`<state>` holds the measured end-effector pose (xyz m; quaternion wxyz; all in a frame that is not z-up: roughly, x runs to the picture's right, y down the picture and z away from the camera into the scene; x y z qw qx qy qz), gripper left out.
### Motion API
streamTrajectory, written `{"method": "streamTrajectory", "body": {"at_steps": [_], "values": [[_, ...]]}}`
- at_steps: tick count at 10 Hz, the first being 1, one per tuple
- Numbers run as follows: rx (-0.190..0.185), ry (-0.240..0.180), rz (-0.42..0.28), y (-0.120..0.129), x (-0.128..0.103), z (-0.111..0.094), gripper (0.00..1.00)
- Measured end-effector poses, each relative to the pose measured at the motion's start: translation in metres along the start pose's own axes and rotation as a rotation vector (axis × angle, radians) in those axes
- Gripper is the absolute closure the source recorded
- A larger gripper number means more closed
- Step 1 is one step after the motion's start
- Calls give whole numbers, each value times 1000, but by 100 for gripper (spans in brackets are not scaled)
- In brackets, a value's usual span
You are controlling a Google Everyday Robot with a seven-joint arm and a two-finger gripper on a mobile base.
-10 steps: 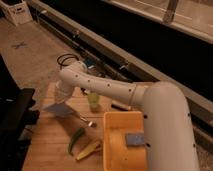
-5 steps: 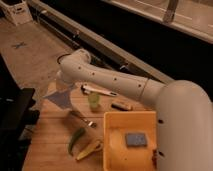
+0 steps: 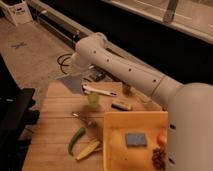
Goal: Place towel in paper cup
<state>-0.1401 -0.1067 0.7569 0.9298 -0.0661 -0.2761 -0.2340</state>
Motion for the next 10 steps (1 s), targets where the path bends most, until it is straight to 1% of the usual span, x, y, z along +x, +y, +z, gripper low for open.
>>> {"method": "streamTrajectory", "body": {"at_steps": [2,3,4,5,6,7,9,10], "values": [[-3,21,69,1,39,-13,100],[-4,40,113,5,64,-25,100],[-10,61,149,13,84,-37,100],[-16,89,203,23,109,-52,100],[-16,105,244,32,126,-63,100],[-18,111,255,35,130,-67,100],[-19,106,251,34,127,-65,100],[-18,110,254,35,130,-66,100]]}}
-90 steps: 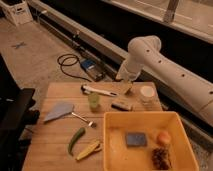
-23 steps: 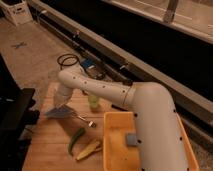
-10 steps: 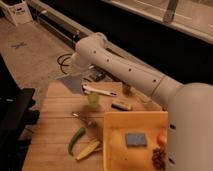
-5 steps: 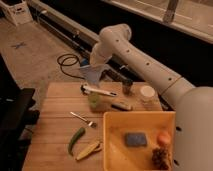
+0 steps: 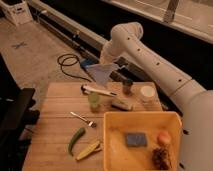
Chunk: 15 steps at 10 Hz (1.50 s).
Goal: Place towel in paper cup
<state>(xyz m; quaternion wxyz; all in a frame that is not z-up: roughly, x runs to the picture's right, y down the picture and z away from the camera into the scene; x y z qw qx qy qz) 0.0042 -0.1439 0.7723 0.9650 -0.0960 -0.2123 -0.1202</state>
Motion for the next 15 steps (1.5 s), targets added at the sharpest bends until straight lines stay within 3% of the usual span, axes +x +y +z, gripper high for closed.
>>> {"method": "streamTrajectory", "body": {"at_steps": [5,7,11,13,15], "values": [[0,-2,-2,0,-2,1,100],[19,23,26,1,2,-5,100],[79,123,135,22,55,-46,100],[112,194,216,39,90,-77,100],[135,261,287,54,110,-103,100]]}}
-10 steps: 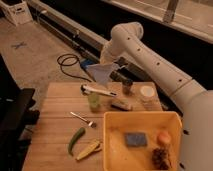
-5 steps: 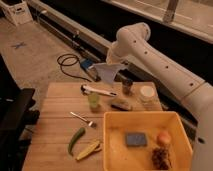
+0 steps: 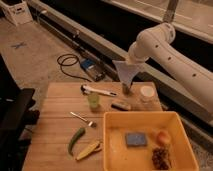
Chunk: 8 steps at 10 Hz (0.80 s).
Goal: Place towel in paper cup
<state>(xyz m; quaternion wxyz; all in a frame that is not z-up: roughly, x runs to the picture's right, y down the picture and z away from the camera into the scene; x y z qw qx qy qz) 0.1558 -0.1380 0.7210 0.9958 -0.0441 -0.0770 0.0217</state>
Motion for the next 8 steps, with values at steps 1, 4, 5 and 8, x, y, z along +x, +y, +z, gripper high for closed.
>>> {"method": "streamTrajectory", "body": {"at_steps": [1,4,5,8], "values": [[11,35,33,2,10,-11,100],[18,109,92,8,28,-32,100],[10,141,115,12,36,-39,100],[-8,215,177,23,60,-52,100]]}}
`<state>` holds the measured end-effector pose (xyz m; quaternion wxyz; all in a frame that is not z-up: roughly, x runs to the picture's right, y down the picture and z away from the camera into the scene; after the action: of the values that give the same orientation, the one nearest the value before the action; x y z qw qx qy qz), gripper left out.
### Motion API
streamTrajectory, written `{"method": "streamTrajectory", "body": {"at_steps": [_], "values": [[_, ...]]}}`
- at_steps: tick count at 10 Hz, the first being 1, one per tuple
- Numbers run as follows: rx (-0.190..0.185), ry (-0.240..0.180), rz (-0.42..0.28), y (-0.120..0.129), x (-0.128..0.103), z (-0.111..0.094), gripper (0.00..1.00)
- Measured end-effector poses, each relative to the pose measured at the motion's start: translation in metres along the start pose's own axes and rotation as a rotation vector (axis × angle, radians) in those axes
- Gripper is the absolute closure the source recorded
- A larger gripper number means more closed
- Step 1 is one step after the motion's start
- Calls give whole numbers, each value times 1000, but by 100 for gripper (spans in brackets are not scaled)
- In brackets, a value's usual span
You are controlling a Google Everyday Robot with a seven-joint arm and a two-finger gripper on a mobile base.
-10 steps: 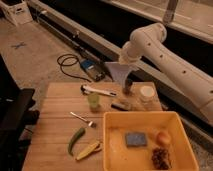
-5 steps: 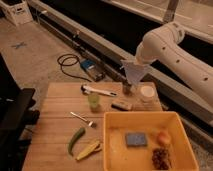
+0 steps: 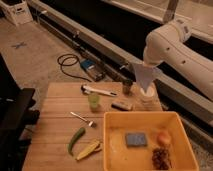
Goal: Place towel in paper cup
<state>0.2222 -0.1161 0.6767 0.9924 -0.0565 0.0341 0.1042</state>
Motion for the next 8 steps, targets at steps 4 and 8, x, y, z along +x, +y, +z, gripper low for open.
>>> {"method": "streamTrajectory", "body": {"at_steps": [4,8], "values": [[-65,55,67,17,28,20,100],[-137,52,74,22,24,55,100]]}}
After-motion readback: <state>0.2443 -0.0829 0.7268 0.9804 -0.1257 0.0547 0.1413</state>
